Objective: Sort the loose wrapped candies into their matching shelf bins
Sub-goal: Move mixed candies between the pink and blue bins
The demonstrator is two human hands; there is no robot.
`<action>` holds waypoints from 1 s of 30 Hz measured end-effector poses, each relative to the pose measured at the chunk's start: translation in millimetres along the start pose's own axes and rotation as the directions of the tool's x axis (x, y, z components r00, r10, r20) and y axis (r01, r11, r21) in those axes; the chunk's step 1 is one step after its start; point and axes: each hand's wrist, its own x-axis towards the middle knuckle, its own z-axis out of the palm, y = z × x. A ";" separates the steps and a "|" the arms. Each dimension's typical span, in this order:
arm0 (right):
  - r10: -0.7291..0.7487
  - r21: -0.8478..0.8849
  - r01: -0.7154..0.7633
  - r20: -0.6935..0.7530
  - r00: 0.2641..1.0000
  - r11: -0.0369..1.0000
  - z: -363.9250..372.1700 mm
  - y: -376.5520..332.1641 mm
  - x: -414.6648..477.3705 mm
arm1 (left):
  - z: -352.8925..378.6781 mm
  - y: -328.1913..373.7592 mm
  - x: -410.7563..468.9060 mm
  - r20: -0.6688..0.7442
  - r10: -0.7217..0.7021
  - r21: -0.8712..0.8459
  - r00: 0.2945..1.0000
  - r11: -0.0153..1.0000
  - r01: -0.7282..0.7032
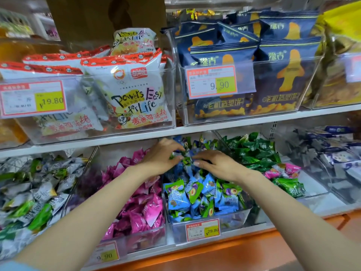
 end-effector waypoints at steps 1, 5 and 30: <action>-0.006 -0.008 0.006 0.006 1.000 1.000 -2.7 -1.8 -1.8 | 1.7 -0.6 8.0 -0.049 0.007 -0.014 0.999 1.000 -0.007; 0.001 -0.091 0.001 0.025 1.000 0.996 -7.6 -2.2 -14.9 | 16.5 -4.2 42.2 -0.033 -0.007 0.117 0.999 0.993 0.011; 0.137 0.244 -0.134 0.004 0.991 0.960 -3.4 -15.8 21.4 | -19.2 7.7 -58.8 -0.288 -0.388 -0.413 0.876 0.875 0.251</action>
